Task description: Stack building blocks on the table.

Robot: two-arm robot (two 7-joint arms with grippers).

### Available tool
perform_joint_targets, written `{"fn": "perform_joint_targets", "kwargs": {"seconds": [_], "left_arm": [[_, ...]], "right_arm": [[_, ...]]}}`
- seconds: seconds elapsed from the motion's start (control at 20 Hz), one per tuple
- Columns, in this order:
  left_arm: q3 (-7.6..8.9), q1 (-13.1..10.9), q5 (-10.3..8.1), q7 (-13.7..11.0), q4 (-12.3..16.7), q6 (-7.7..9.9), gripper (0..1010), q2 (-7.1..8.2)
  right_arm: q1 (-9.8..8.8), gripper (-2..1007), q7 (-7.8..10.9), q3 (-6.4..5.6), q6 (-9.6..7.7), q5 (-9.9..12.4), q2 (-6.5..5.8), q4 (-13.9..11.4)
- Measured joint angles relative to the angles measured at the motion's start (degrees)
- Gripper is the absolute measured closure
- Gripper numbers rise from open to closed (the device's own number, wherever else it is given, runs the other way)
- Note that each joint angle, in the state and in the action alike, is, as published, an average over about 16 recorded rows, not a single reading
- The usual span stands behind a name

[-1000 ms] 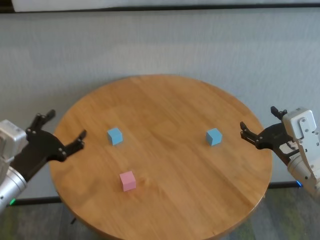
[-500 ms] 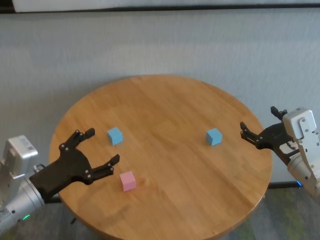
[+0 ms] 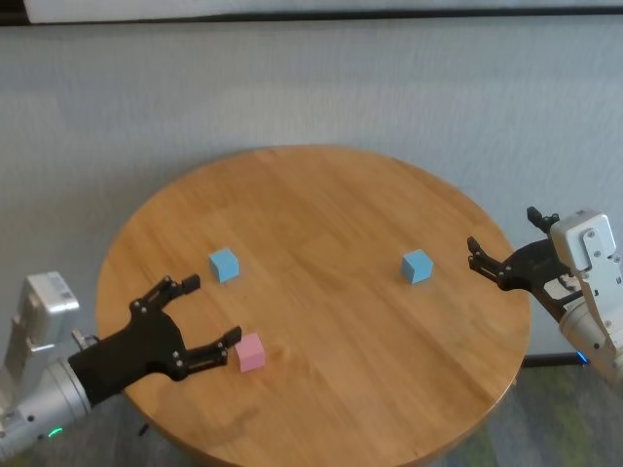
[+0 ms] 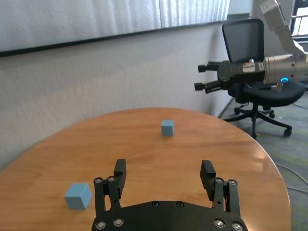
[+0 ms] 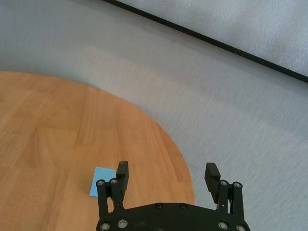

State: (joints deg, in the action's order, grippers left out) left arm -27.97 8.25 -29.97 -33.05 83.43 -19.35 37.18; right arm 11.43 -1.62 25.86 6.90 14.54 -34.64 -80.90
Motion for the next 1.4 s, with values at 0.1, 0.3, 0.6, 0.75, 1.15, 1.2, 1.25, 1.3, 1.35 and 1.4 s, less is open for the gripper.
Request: {"fn": "perform_joint_targets", "kwargs": {"seconds": [0.1, 0.3, 0.6, 0.75, 1.15, 1.2, 1.25, 1.3, 1.35, 1.4], "left_arm": [[-0.53, 0.6, 0.69, -0.7, -0.6, 0.83, 10, -0.23], [-1.97, 2.2, 3.45, -1.4, -1.8, 3.45, 10, -0.73], [-4.35, 5.2, 8.42, -1.8, -3.8, 8.28, 10, -1.91], [-5.23, 6.6, 10.55, -1.9, -5.0, 10.38, 10, -2.60], [-5.44, 9.2, 12.81, -3.0, -8.3, 12.46, 10, -4.55], [-5.32, 9.4, 12.83, -3.2, -8.7, 12.39, 10, -4.80], [-5.20, 9.5, 12.82, -3.5, -9.1, 12.27, 10, -5.04], [-5.08, 9.7, 12.80, -3.8, -9.4, 12.15, 10, -5.27], [-4.97, 9.9, 12.78, -4.0, -9.8, 12.02, 10, -5.49], [-4.87, 10.0, 12.77, -4.3, -10.2, 11.90, 10, -5.71]], "right_arm": [[0.00, 4, 0.00, 0.00, 0.00, 0.0, 0.00, 0.0], [0.00, 4, 0.00, 0.00, 0.00, 0.0, 0.00, 0.0], [0.00, 5, 0.00, 0.00, 0.00, 0.0, 0.00, 0.0], [0.00, 5, 0.00, 0.00, 0.00, 0.0, 0.00, 0.0], [0.00, 5, 0.00, 0.00, 0.00, 0.0, 0.00, 0.0], [0.00, 5, 0.00, 0.00, 0.00, 0.0, 0.00, 0.0], [0.00, 4, 0.00, 0.00, 0.00, 0.0, 0.00, 0.0], [0.00, 4, 0.00, 0.00, 0.00, 0.0, 0.00, 0.0], [0.00, 4, 0.00, 0.00, 0.00, 0.0, 0.00, 0.0], [0.00, 5, 0.00, 0.00, 0.00, 0.0, 0.00, 0.0]]}}
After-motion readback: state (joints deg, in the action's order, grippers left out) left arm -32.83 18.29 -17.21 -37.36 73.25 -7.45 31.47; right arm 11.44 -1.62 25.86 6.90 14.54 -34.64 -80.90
